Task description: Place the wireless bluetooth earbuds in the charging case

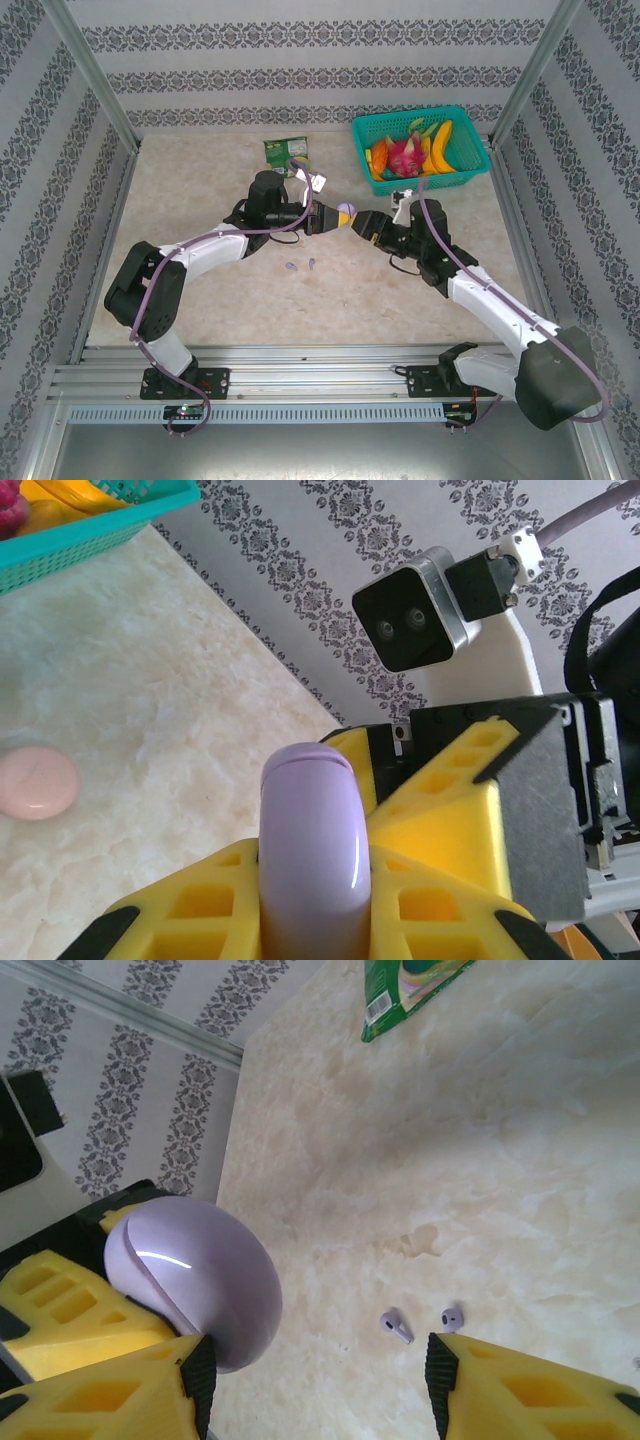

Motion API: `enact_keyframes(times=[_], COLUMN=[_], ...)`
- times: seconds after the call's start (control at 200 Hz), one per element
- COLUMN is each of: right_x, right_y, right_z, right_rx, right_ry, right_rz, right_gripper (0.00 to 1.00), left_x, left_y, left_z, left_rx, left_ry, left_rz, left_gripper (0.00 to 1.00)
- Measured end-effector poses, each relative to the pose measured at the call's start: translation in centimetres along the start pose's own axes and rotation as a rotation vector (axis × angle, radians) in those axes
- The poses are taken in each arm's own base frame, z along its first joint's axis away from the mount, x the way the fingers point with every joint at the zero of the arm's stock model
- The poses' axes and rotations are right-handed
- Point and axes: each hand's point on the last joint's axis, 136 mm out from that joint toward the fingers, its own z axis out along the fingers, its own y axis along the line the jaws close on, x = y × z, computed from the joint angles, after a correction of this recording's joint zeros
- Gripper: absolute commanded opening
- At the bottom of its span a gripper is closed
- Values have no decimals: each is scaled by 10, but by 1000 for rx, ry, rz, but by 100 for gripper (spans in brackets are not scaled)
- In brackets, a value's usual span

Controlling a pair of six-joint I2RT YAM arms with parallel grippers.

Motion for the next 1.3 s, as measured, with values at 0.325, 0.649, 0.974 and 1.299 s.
enact_keyframes(times=[0.325, 0.649, 0.974, 1.299], right_x=[-11, -15, -8, 3], right_y=[-34, -22, 15, 18], right_z=[10, 2, -11, -6], right_rx=[73, 47, -42, -36], right_ry=[-9, -31, -30, -5], right_rz=[56, 53, -5, -13], right_gripper=[59, 62, 60, 58], left_x=[1, 8, 7, 7], left_y=[-4, -1, -1, -2], left_z=[-1, -2, -2, -2], left_rx=[23, 20, 22, 23], left_ry=[10, 18, 15, 14], left_rz=[4, -8, -3, -2], left_gripper=[0, 0, 0, 0])
